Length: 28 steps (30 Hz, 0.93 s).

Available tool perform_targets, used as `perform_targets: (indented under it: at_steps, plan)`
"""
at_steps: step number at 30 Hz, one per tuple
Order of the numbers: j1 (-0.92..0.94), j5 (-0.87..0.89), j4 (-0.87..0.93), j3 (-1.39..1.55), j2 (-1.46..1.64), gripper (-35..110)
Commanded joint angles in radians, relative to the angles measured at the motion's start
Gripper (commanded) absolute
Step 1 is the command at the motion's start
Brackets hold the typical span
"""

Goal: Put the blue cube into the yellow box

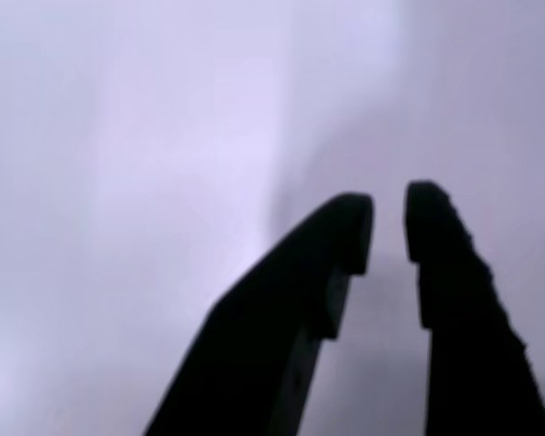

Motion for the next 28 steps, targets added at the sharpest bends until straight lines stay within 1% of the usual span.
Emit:
perform_targets:
  at_steps: [1, 4, 6, 9, 28]
  plan:
    - [-0.023, 0.054, 0.077, 0.026, 0.029, 4]
    - [-0.017, 0.074, 0.176, 0.026, 0.028, 6]
    - [0.002, 0.084, 0.249, 0.026, 0.028, 1]
    - [0.006, 0.107, 0.25, 0.026, 0.028, 0]
    - [0.008, 0.106, 0.249, 0.026, 0.025, 1]
